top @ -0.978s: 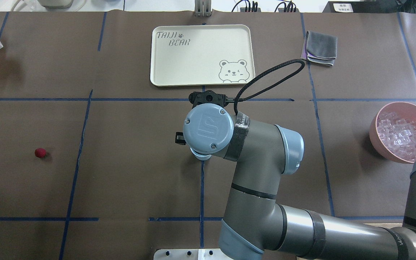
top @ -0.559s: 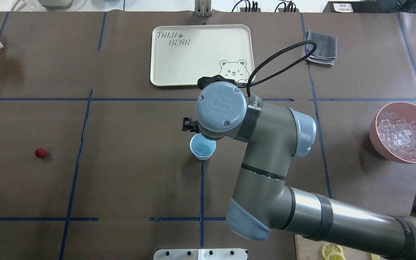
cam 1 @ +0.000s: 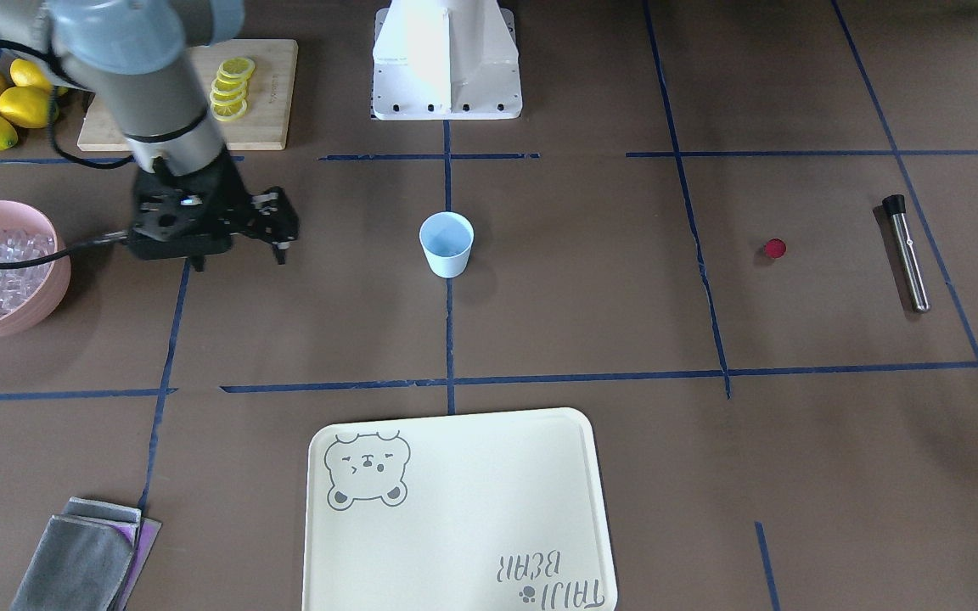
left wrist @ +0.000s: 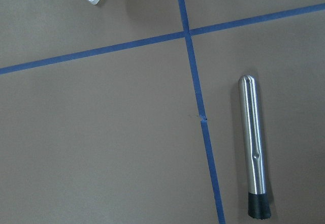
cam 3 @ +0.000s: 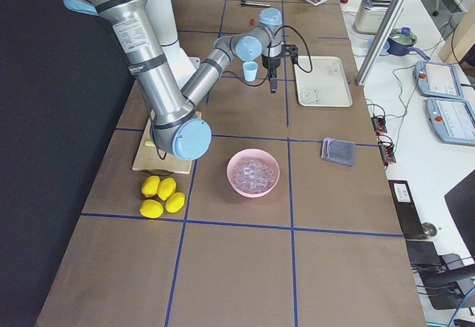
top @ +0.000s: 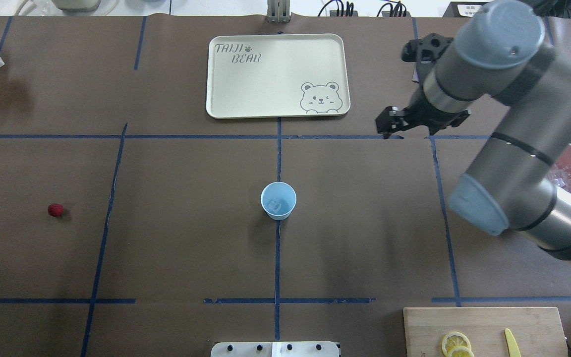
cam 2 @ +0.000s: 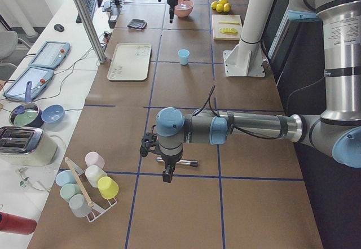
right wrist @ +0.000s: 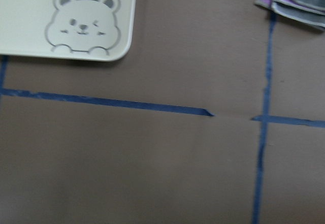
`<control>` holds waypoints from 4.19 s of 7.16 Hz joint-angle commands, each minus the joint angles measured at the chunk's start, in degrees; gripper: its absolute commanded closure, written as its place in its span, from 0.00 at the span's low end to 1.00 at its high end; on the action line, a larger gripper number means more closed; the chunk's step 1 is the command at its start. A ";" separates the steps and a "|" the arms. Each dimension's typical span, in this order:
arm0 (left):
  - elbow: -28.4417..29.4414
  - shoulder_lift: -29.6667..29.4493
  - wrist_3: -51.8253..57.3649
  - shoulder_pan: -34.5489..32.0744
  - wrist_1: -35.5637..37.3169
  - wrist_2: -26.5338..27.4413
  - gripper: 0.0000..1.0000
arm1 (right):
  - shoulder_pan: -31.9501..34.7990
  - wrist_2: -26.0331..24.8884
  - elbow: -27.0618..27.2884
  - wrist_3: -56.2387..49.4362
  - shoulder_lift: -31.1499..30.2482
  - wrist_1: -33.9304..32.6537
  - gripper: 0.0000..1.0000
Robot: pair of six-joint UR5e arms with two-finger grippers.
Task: Mash ice and strawberries in cup
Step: 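Open the right gripper to drop the cube and return toward the bowl, then lower the right gripper into the pink bowl and grasp another ice cube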
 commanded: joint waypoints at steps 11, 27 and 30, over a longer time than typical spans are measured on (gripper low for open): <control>-1.10 -0.39 0.10 0.00 -0.50 -0.09 0.00 | 10.47 10.02 -5.49 -14.26 -32.80 29.40 0.22; -1.10 -0.65 0.19 0.17 -0.50 -0.88 0.00 | 10.63 10.53 -1.75 -14.53 -33.85 28.09 0.94; -1.19 -0.65 0.10 0.09 -0.50 -0.88 0.00 | 11.70 10.37 5.84 -14.09 -21.46 10.13 0.94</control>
